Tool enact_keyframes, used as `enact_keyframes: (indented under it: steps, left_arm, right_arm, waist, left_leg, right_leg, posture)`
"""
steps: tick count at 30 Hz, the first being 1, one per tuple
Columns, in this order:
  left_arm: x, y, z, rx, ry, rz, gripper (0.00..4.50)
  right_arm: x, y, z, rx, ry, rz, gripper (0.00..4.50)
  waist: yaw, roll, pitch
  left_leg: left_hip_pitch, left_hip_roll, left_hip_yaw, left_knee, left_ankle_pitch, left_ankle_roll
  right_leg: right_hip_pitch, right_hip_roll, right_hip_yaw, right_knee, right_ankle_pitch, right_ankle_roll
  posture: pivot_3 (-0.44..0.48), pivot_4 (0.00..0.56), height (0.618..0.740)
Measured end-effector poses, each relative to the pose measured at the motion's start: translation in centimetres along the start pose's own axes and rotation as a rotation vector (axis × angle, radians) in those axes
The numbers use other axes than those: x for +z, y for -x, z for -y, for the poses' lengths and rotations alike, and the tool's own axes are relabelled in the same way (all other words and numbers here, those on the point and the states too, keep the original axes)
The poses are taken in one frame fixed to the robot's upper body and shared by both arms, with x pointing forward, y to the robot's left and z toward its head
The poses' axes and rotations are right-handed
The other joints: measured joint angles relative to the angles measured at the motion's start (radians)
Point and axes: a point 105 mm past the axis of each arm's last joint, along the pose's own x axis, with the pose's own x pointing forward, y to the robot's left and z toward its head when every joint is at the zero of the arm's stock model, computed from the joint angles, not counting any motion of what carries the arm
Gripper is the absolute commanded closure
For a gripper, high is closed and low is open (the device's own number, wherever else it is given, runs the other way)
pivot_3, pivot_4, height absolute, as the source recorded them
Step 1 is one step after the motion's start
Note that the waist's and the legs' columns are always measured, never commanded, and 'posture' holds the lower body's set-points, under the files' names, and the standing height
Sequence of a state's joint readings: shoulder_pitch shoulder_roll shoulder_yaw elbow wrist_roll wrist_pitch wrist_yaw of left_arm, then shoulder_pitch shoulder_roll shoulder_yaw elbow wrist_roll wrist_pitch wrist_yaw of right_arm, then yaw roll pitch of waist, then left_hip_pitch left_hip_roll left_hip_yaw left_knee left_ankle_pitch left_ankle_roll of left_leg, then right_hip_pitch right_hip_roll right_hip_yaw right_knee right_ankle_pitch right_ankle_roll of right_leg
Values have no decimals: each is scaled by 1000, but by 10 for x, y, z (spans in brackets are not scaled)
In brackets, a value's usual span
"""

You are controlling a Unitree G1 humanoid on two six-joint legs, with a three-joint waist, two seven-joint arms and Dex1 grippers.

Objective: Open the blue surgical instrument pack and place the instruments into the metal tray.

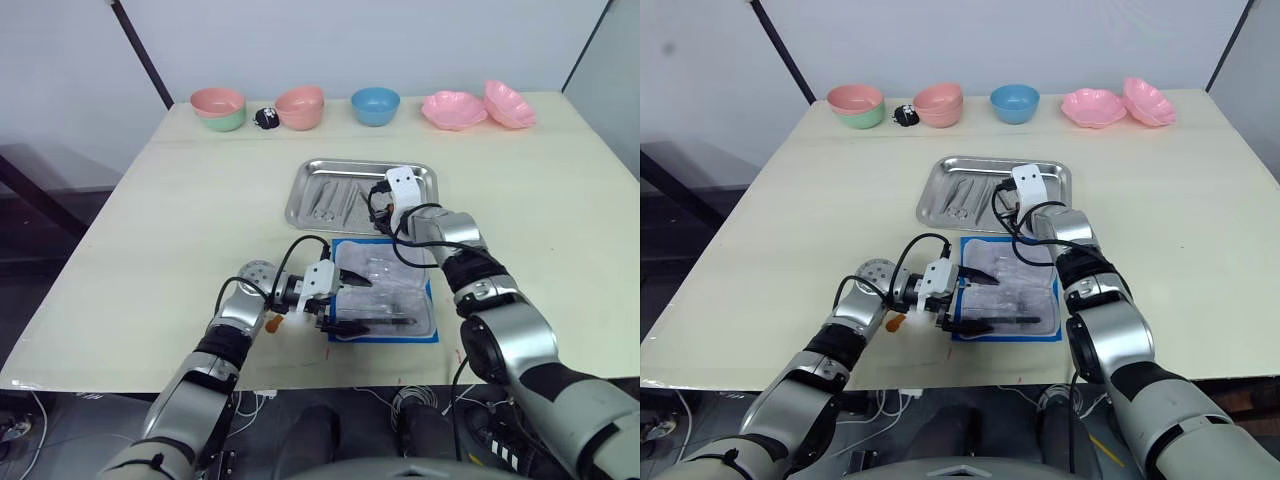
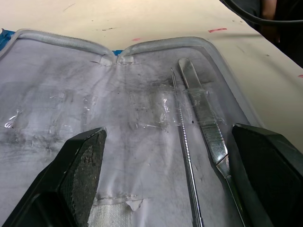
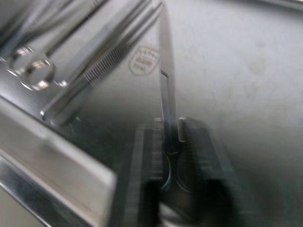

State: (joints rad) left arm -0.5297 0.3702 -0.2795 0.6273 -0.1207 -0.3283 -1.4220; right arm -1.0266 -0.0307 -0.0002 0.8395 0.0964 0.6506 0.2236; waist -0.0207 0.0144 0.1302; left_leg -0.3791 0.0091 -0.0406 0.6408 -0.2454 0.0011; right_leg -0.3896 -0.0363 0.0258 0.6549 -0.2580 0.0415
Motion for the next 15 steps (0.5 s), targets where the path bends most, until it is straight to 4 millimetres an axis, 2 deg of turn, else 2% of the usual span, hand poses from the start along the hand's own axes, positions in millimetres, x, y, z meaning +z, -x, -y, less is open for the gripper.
enact_keyframes:
  steps: [3,4,10,13,15]
  left_arm:
    - [0,0,0,2,-1,0,0]
    - [0,0,1,2,-1,0,0]
    - [1,0,1,2,-1,0,0]
    - [1,0,1,2,-1,0,0]
    - [1,0,2,1,0,2,0]
  right_arm:
    - [2,0,-1,8,2,9,516]
    - [2,0,-2,12,3,12,73]
    - [11,5,-4,47,43,71,26]
    - [22,13,-3,68,80,142,26]
    - [35,26,-2,113,114,266,26]
  waist:
    - [0,0,0]
    - [0,0,0]
    - [0,0,0]
    - [0,0,0]
    - [1,0,0]
  left_leg:
    - [0,0,0,0,0,0]
    - [0,0,0,0,0,0]
    - [0,0,0,-3,0,0]
    - [0,0,0,-3,0,0]
    - [0,0,-1,-3,0,0]
  right_leg:
    - [0,0,0,0,0,0]
    - [0,0,0,0,0,0]
    - [0,0,0,-1,0,0]
    - [0,0,0,-2,0,0]
    - [0,0,-1,-3,0,1]
  posture:
    - [0,150,740]
    - [0,150,740]
    - [0,150,740]
    - [0,150,740]
    - [0,150,740]
